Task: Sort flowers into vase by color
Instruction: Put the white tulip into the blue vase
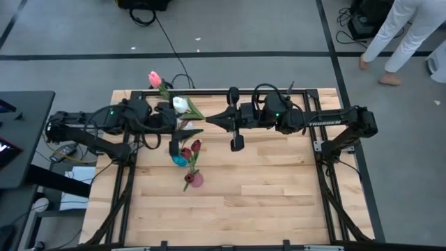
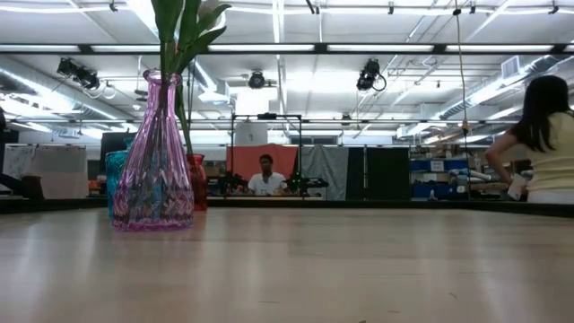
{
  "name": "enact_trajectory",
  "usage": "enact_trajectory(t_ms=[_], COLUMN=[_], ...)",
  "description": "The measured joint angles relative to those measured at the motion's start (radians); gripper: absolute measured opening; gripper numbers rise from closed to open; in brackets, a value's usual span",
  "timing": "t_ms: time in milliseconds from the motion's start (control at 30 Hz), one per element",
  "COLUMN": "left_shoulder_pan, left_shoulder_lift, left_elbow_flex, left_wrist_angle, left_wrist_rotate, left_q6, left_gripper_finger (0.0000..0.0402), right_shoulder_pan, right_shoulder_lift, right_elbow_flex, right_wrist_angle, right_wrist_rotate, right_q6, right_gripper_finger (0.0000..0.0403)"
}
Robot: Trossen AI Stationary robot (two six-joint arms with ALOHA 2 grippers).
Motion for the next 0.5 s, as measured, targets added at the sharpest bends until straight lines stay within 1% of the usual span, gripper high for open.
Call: enact_trajectory(t_ms=[200,500], left_shoulder_pan=[0.0,0.0], left_shoulder_lift=[0.075,0.13], left_elbow_flex=[0.067,0.105], left_wrist_angle=[-0.005,-0.003], left_wrist_rotate=[0.012,0.017], left_q6=[0.016,0.021], left_gripper_finger=[0.017,0.0168], right_shoulder_pan=[0.015,0.021], right_shoulder_lift=[0.0,0.0], right_elbow_flex=[0.0,0.0], right_wrist_angle=[0.003,-0.013], right_wrist_rotate=[0.003,0.013], right_q6=[-0.028,-0.044], right_gripper_finger=[0.0002,0.0002])
